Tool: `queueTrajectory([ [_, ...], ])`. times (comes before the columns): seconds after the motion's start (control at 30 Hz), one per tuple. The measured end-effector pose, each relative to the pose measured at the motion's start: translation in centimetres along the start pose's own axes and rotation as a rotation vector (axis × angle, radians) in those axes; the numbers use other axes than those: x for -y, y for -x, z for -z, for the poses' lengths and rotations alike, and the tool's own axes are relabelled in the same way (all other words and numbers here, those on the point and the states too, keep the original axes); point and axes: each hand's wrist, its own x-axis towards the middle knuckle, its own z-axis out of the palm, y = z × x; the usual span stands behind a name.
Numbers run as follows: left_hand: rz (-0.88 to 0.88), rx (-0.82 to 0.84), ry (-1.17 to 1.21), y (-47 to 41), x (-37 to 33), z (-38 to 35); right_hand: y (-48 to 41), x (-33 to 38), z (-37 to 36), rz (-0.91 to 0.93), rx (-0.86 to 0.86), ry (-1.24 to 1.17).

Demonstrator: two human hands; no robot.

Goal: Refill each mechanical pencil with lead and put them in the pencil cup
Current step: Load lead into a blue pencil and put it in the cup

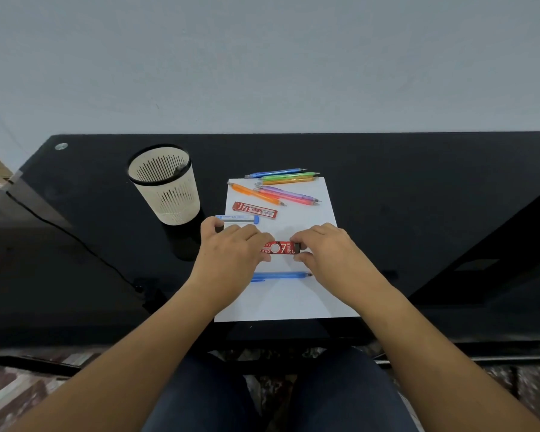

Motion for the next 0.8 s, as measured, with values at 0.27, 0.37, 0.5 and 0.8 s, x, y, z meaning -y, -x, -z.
queueTrajectory([
  [0.27,-0.022,-0.082,0.036,0.2,0.6,-0.3,-0.2,-0.6,0.5,-0.017,0.029,-0.058],
  [0.37,-0.035,-0.129,0.043,0.2,0.6,-0.5,-0.3,-0.5,0.8,-0.038,0.005,-0.06],
  [0.5,-0.057,-0.225,-0.047,-0.1,1.1,-1.4,-0.2,-0.1,0.7,-0.077,-0.031,-0.049],
  [0.8,-0.144,-0.291,-0.099,-0.3,2.1,-1.1,0.1,0.5,-0.7,-0.092,-0.14,-0.074],
])
